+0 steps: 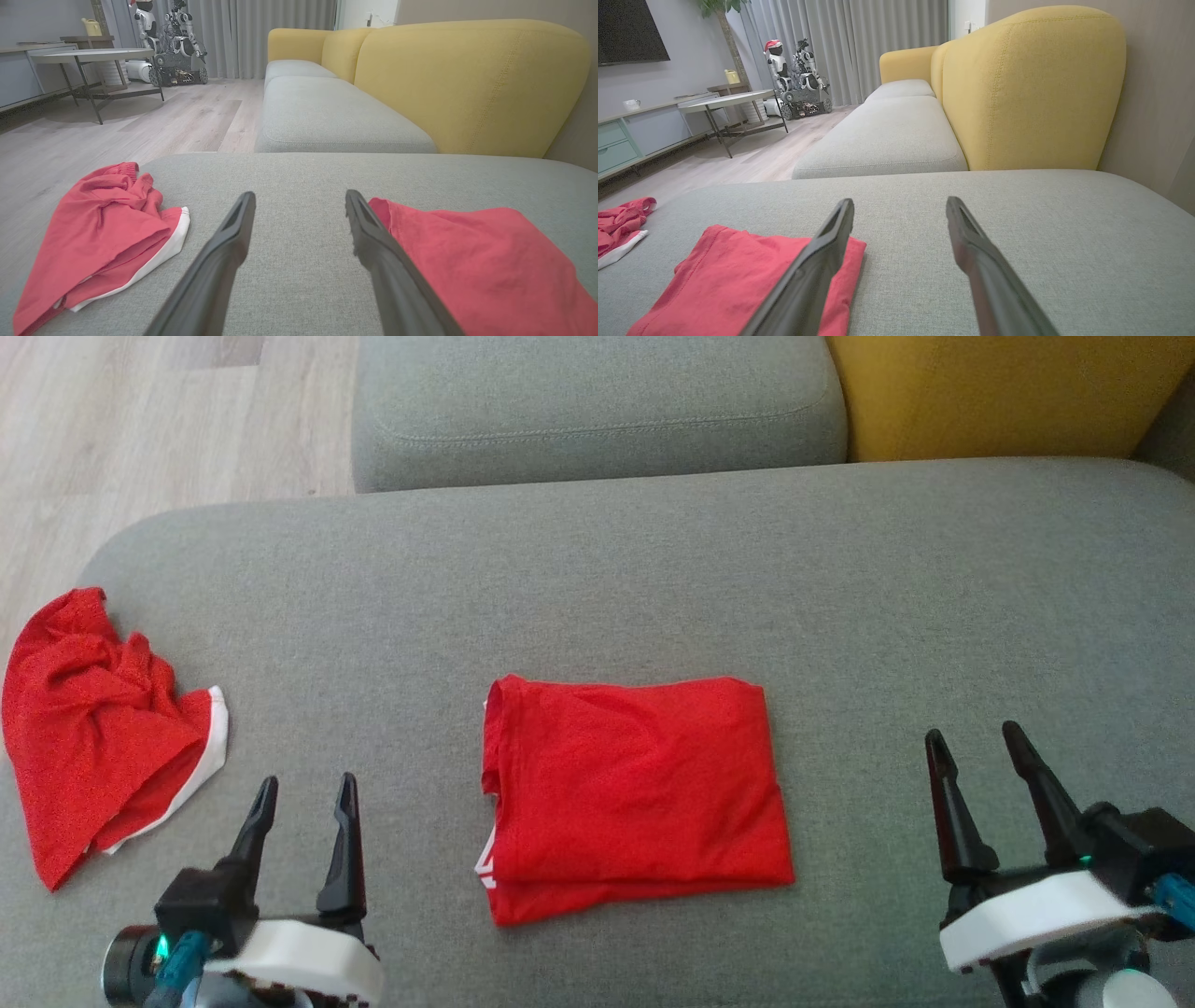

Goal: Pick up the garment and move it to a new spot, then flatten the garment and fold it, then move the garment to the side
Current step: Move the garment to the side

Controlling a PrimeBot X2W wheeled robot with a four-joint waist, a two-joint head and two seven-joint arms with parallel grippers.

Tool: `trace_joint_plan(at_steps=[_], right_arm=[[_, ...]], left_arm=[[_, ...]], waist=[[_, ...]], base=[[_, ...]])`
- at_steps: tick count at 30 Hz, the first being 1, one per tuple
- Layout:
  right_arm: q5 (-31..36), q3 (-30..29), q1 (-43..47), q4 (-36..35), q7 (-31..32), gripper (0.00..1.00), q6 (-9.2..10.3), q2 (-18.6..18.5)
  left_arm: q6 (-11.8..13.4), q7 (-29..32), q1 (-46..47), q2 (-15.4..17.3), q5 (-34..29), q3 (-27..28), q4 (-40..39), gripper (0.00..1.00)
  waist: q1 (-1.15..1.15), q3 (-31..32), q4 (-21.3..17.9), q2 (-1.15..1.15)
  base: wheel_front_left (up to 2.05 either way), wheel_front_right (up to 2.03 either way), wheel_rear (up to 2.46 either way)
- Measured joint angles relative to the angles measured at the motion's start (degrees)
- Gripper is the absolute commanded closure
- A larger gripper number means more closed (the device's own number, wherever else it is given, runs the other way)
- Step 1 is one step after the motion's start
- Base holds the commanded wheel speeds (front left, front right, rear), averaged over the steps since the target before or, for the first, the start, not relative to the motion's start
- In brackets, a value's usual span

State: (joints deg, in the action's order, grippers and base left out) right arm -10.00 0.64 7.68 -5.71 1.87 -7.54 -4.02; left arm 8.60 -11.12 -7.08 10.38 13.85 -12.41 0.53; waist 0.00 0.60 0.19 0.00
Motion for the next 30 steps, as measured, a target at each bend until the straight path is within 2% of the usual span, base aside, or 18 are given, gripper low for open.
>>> trace_joint_plan(at_steps=[7,13,24,30], right_arm=[[0.00,-0.73,-0.02,0.49,0.25,0.00,0.00,0.01],[-0.05,-0.80,-0.62,3.97,0.48,0.00,0.00,-0.08],[-2.50,3.79,-10.04,17.77,0.33,0.00,0.00,-1.38],[-3.67,6.23,-13.34,28.39,1.44,0.00,0.01,-2.16]], left_arm=[[0.04,-0.02,0.05,0.10,0.01,-0.22,-0.23,0.00],[-0.07,-0.07,1.21,0.11,0.01,-1.29,-0.57,0.00],[-1.63,-2.38,9.39,-2.43,0.00,-3.93,1.13,0.00],[-2.56,-3.15,12.27,-3.87,-0.07,-4.43,3.24,0.00]], waist=[[0.00,-0.18,0.58,0.00],[0.00,-1.87,2.17,0.00],[0.00,-6.95,8.20,0.00],[0.00,-9.61,11.98,0.00]], base=[[0.00,0.00,0.00],[0.00,0.00,0.00],[0.00,0.00,0.00],[0.00,0.00,0.00]])
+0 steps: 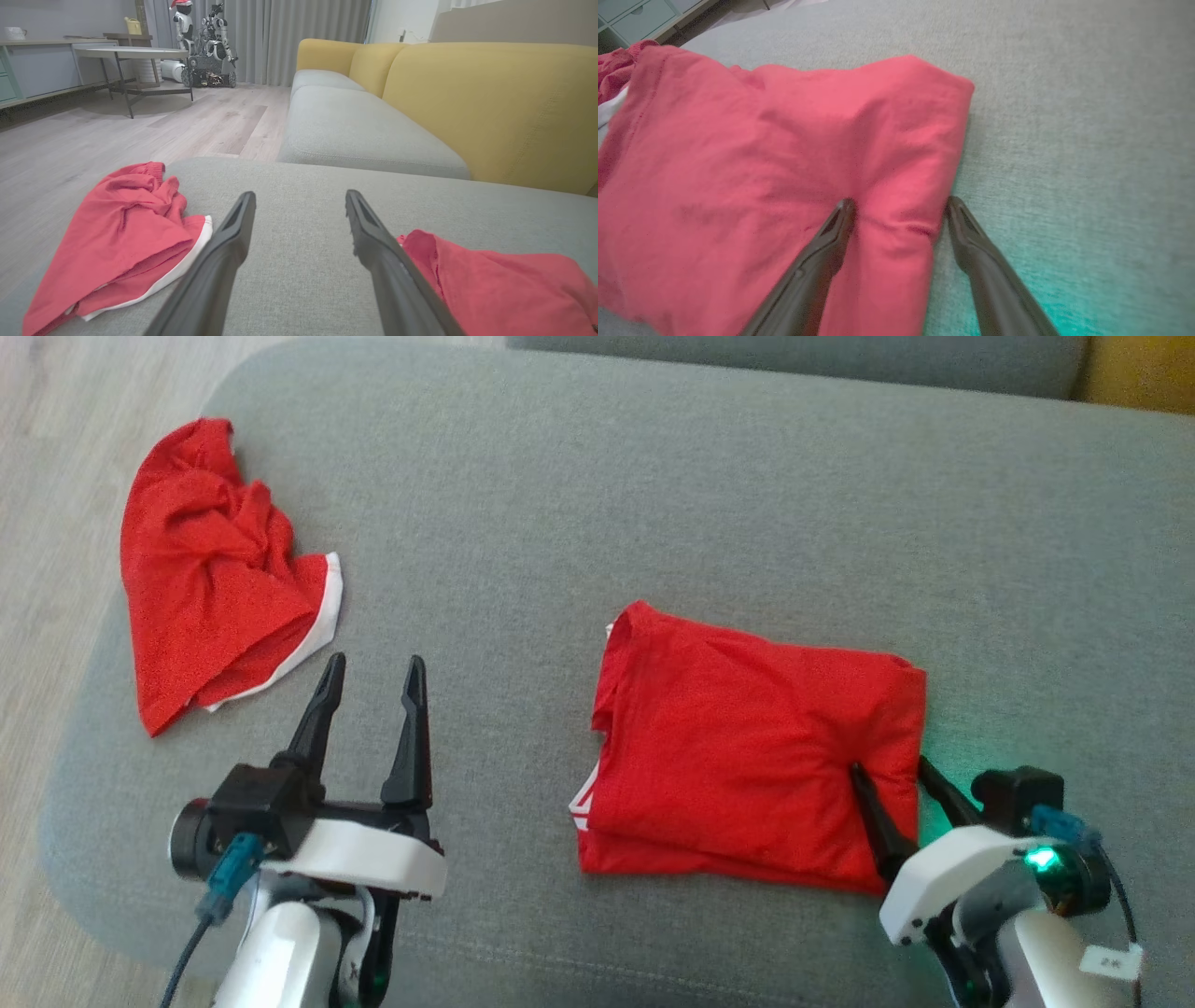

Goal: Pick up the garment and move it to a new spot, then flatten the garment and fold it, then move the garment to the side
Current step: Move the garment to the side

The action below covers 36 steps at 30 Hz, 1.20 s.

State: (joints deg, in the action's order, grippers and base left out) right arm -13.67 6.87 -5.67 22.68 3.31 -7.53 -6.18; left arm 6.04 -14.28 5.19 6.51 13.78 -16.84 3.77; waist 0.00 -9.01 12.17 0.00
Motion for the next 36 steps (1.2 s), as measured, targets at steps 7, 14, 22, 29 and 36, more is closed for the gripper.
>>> trace_joint_plan(at_steps=[7,14,22,29,36], right_arm=[[-0.82,0.77,-4.75,4.77,1.57,0.66,-0.01,0.03],[-0.71,4.05,-7.01,5.52,1.75,1.00,-0.01,-0.08],[-0.37,11.37,-9.70,3.05,0.02,1.00,-0.01,-2.30],[-2.04,14.70,-16.29,2.10,-1.15,1.00,-0.01,-6.03],[-4.22,12.67,-24.49,3.81,-3.38,1.00,-0.01,-11.06]], left_arm=[[-0.55,-0.02,0.32,-0.78,-0.35,0.78,0.30,0.00],[-1.58,-0.03,1.25,-1.22,-1.19,1.63,-0.08,0.00],[-2.52,-0.24,1.49,-1.13,-2.69,3.01,-1.92,0.00],[-3.04,-0.29,3.92,-0.20,-3.64,3.27,-3.04,0.00],[-4.10,-0.13,7.19,0.78,-4.89,2.57,-3.67,0.00]], waist=[[0.00,-2.02,0.87,0.00],[0.00,-2.52,-1.83,0.00],[0.00,-3.88,-10.05,0.00],[0.00,-6.10,-18.47,0.00],[0.00,-10.15,-25.93,0.00]], base=[[0.00,0.00,0.00],[0.00,0.00,0.00],[0.00,0.00,0.00],[0.00,0.00,0.00],[0.00,0.00,0.00]])
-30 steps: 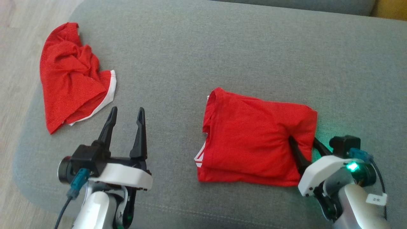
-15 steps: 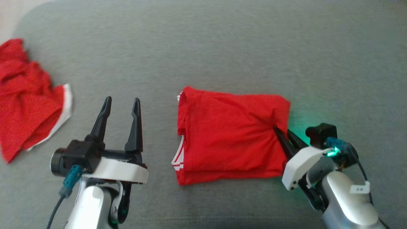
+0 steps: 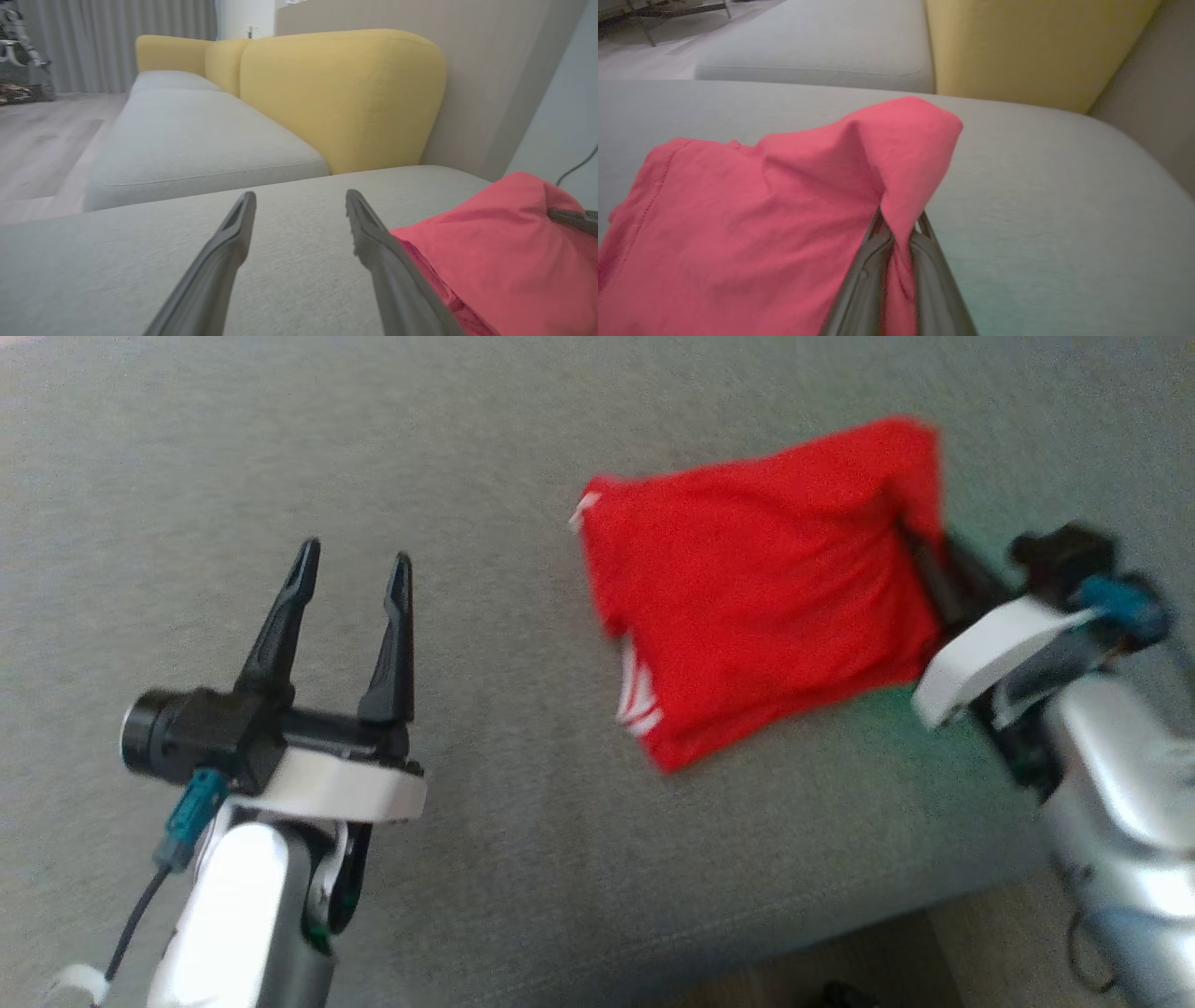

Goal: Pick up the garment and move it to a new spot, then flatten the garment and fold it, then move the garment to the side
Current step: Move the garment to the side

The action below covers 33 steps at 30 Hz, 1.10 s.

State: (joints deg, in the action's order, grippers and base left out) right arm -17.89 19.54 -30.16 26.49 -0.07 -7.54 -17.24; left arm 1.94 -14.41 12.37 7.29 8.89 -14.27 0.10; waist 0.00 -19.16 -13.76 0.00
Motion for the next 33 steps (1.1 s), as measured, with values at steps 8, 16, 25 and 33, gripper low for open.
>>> trace_joint_plan(at_steps=[8,16,25,33], right_arm=[[-3.79,-5.02,-7.33,4.98,-1.12,1.00,0.00,-5.98],[-1.15,-11.69,-12.80,10.18,-1.18,1.00,0.00,-7.15],[5.37,-17.91,-18.96,18.04,-0.99,1.00,0.00,-6.72],[12.40,-23.88,-23.54,25.25,-4.35,0.93,0.00,-4.71]], left_arm=[[-1.02,0.90,4.67,0.91,-1.27,-1.70,-0.55,0.00],[-1.45,1.54,5.97,1.75,-1.72,-1.86,-1.02,0.00],[-1.99,2.10,8.25,2.38,-1.77,-3.14,-1.36,0.00],[-2.46,2.20,9.46,2.52,-1.75,-3.76,-1.21,0.00]], waist=[[0.01,-6.67,-3.71,0.00],[0.01,-10.15,-5.20,0.00],[0.01,-12.40,-4.86,0.00],[0.01,-14.20,-2.91,0.00]], base=[[0.00,0.00,0.00],[0.00,0.00,0.00],[0.00,0.00,0.00],[0.00,0.00,0.00]])
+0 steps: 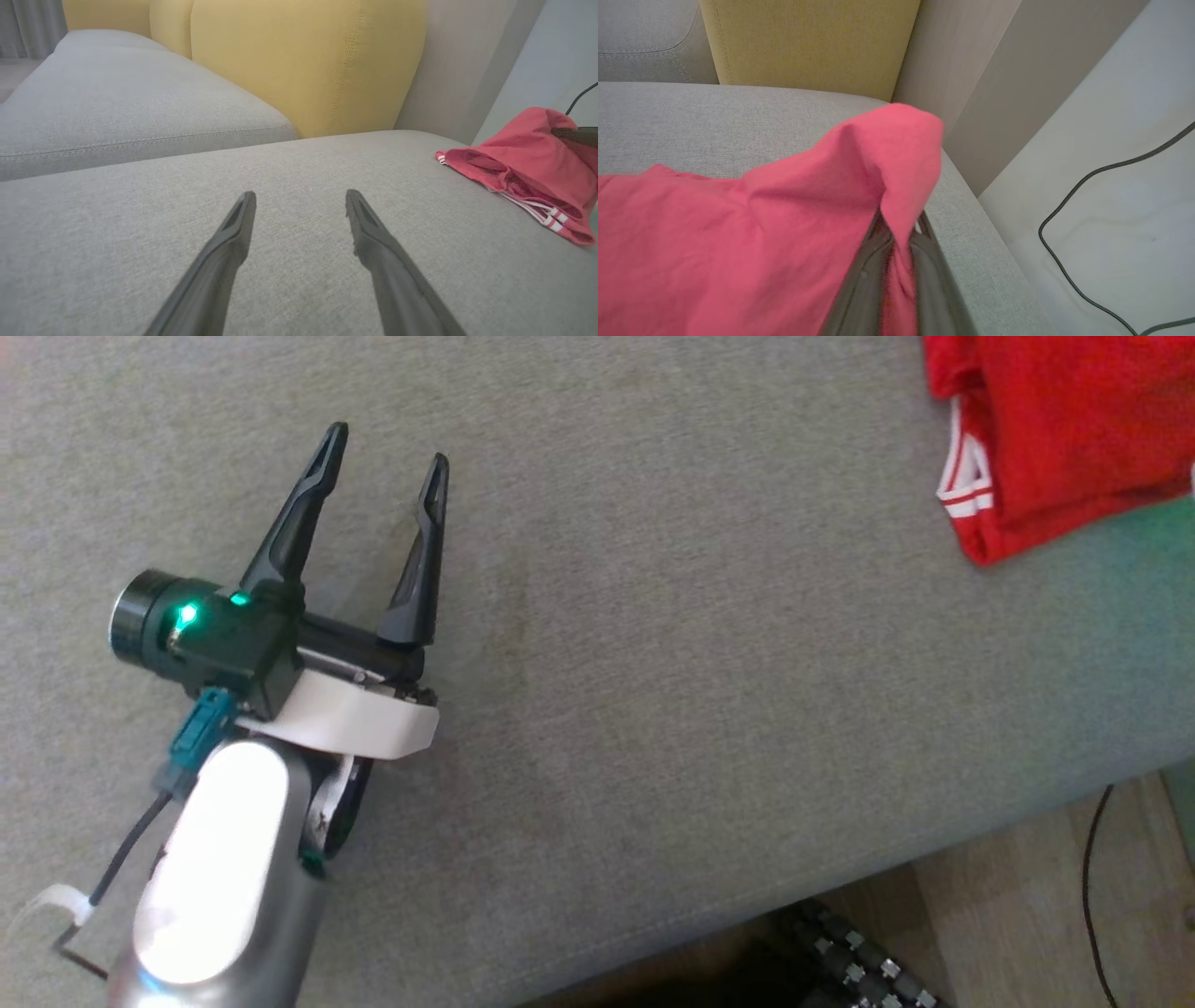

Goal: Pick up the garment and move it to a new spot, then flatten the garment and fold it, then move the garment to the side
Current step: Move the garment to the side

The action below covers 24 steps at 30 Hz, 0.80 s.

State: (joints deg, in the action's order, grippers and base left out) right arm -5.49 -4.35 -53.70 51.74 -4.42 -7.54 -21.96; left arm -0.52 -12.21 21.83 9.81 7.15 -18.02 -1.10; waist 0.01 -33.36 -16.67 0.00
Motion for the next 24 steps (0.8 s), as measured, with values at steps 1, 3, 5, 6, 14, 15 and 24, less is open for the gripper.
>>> trace_joint_plan(at_steps=[1,3,5,6,14,15,24], right_arm=[[0.73,-0.80,-0.31,0.85,-0.47,0.82,0.00,0.00],[1.83,-2.78,-1.15,3.11,-1.01,0.65,0.00,0.01],[2.42,-4.58,-1.54,4.77,-1.82,0.00,0.00,0.25],[2.67,-5.44,-1.63,5.49,-2.03,0.00,0.00,0.54],[5.06,-9.00,-1.19,6.46,-7.14,0.00,0.00,2.29],[5.08,-8.99,-0.64,5.49,-7.93,0.00,0.00,2.76],[3.68,-4.22,11.61,-11.00,-9.81,0.00,0.00,9.43]], left_arm=[[0.01,0.00,0.05,-0.01,0.00,-0.03,0.07,0.00],[0.01,-0.02,0.26,-0.08,0.01,-0.11,0.42,0.00],[0.03,-0.10,0.76,-0.15,0.03,-0.13,0.94,0.00],[0.09,-0.26,0.90,-0.16,0.09,-0.10,1.02,0.00],[0.77,-1.01,0.69,-0.09,0.80,0.22,2.22,0.00],[0.91,-1.03,0.56,-0.09,0.93,0.24,2.47,0.00],[2.55,-1.57,-4.49,-0.18,2.11,0.66,3.59,0.00]], waist=[[0.00,-0.18,0.33,0.00],[0.00,-0.50,1.02,0.00],[0.00,-0.69,1.66,0.00],[0.00,-0.72,1.87,0.00],[-0.01,1.33,1.87,0.00],[-0.01,1.84,1.77,0.00],[-0.01,8.47,1.35,0.00]], base=[[0.00,0.00,0.00],[0.00,0.00,0.00],[0.00,0.00,0.00],[0.00,0.00,0.00],[0.00,0.00,0.00],[0.00,0.00,0.00],[0.00,0.00,0.00]])
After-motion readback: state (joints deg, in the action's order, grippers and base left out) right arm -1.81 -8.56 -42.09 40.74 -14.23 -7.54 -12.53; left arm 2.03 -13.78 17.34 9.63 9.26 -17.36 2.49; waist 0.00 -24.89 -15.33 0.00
